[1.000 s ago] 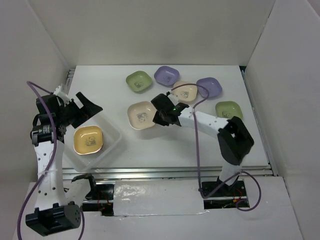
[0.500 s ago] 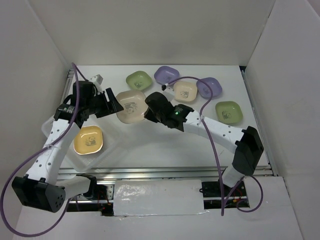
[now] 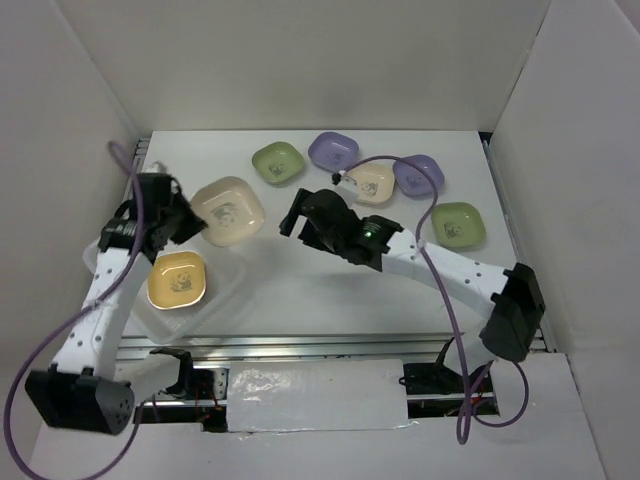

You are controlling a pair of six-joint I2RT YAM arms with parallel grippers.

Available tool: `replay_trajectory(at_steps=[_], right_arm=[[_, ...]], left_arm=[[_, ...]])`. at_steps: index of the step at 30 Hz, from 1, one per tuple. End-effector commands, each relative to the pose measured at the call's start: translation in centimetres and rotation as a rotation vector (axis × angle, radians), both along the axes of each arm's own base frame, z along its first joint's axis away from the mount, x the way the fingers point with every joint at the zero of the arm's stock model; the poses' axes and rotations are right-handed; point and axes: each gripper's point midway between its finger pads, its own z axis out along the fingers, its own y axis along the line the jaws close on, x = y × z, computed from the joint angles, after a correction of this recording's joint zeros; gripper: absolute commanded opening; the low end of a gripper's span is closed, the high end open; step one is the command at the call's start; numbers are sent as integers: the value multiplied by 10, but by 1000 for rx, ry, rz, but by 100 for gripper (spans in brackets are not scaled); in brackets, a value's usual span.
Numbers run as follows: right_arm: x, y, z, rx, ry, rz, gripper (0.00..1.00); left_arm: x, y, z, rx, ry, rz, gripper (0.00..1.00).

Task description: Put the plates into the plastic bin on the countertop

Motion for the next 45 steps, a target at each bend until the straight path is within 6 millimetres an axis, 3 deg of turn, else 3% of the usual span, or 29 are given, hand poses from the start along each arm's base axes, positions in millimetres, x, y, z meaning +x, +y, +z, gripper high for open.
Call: replay_trajectory(at_steps=[1,2,3,4,5,6,7,10,11,13,14,16,26,28,29,30,32,33,36,37,39,40,41,42,45], right_arm=[[-3,-47,-12,-25,4,-62,100],[-3,-55,-3,10,-18,-74,100],[-5,-62,-7,13,-16,-78,100],[-8,-74,-26,-9,11,-81,100],[-9,-80,-20,12,-5,-83,100],[-11,-89,-31,-5,12,-90,100],[-12,-96,-29,-2,8,-95,100],[-18,-108,-33,-5,8,-90,100],[-18,-110,-35,-9,7,-89,100],[-23,-115,-36,-6,5,-81,100],[-25,-117,-39,-13,7,-77,100],[-29,-117,-38,-6,-1,-60,100],[-34,-120,-52,-48,15,-24,100],[-32,-118,-52,-51,16,-20,100],[-31,-117,-50,-52,11,-15,100],[-30,-117,-50,-57,14,-14,100],[-29,-115,-45,-64,5,-4,100],[-27,-120,-47,-82,10,-18,100],[-17,-136,-46,-64,13,-57,100],[-15,-145,-54,-61,29,-70,100],[-11,-161,-51,-17,22,-113,100],[-4,-186,-59,-17,38,-205,100],[-3,-203,-57,-13,34,-268,100],[6,-234,-60,-22,34,-388,100],[6,-285,-65,-10,46,-569,100]], left_arm=[[-41,71,6,-50,-51,407,0],[-52,90,4,-63,-62,498,0],[-66,94,-4,-82,-85,530,0],[-72,97,-7,-93,-99,548,0],[-81,105,-13,-104,-85,589,0],[-89,108,-29,-114,-32,630,0],[-98,117,-39,-114,1,695,0],[-113,120,-75,-175,61,781,0],[-116,111,-88,-221,57,773,0],[-108,107,-82,-311,-45,803,0],[-108,103,-91,-345,-45,812,0],[-96,100,-77,-432,-164,813,0],[-97,102,-98,-543,-162,936,0],[-94,107,-101,-535,-183,956,4],[-91,108,-102,-542,-188,951,11],[-91,110,-105,-542,-186,963,50],[-88,105,-106,-567,-169,936,99],[-88,104,-106,-561,-155,931,99],[-90,106,-80,-495,-176,885,99],[-91,110,-49,-442,-235,855,99],[-99,114,-27,-372,-240,845,99],[-100,116,8,-313,-314,801,99],[-103,117,20,-283,-330,787,99],[-106,118,46,-256,-384,772,99],[-101,113,79,-177,-458,651,99]])
